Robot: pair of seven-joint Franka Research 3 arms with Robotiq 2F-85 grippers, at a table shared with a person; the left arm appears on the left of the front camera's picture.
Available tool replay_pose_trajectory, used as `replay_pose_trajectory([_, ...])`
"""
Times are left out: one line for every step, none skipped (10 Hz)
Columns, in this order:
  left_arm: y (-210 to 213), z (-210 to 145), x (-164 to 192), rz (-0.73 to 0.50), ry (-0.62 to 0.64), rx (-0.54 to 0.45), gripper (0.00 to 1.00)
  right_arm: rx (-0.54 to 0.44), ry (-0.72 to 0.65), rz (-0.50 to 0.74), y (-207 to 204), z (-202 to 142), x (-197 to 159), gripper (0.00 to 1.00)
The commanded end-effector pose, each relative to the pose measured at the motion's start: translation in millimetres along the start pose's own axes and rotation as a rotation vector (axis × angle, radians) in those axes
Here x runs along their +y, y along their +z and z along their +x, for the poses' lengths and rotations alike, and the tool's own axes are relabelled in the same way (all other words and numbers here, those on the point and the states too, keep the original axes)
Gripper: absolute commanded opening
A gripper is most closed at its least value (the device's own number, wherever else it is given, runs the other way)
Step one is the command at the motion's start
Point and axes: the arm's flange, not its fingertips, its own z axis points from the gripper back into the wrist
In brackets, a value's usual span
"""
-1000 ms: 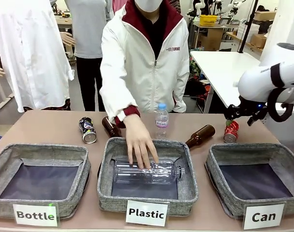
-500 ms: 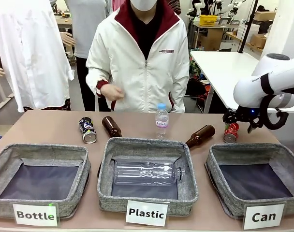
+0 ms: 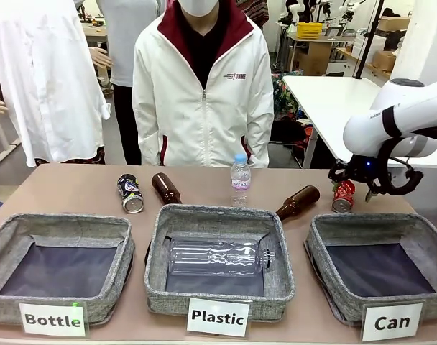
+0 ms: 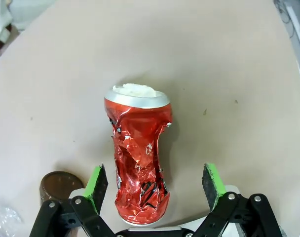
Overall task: Sort the can waste into the basket.
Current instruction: Pick up the can waste from the table and place it in the right Fabric basket.
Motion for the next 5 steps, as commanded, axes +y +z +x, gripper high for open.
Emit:
replay_pose_trajectory([-0.1, 1.0, -1.5, -0.02, -0.023, -0.012, 1.0, 0.007, -0.018, -0.014, 0.6, 5.6, 7.2, 1.0])
replay_pose_trajectory([-0.1, 1.0, -1.5, -0.02, -0.023, -0.012, 1.0, 0.017, -0.019, -0.026, -5.1, 8.2, 9.3, 1.0])
replay_pose_trajectory([-0.1, 1.0, -1.5, -0.02, -0.023, -0.012, 1.0, 0.031, -0.014, -0.038, -11.7, 10.4, 11.2, 1.0])
replay_pose_trajectory([-0.1, 1.0, -1.5, -0.02, -0.023, -0.012, 1.0, 0.043, -0.007, -0.054, -17.3, 10.4, 13.0, 1.0])
replay_pose_trajectory([-0.1, 1.0, -1.5, -0.02, -0.023, -0.012, 1.0, 0.048, 0.002, -0.066, -20.7, 8.1, 14.9, 1.0])
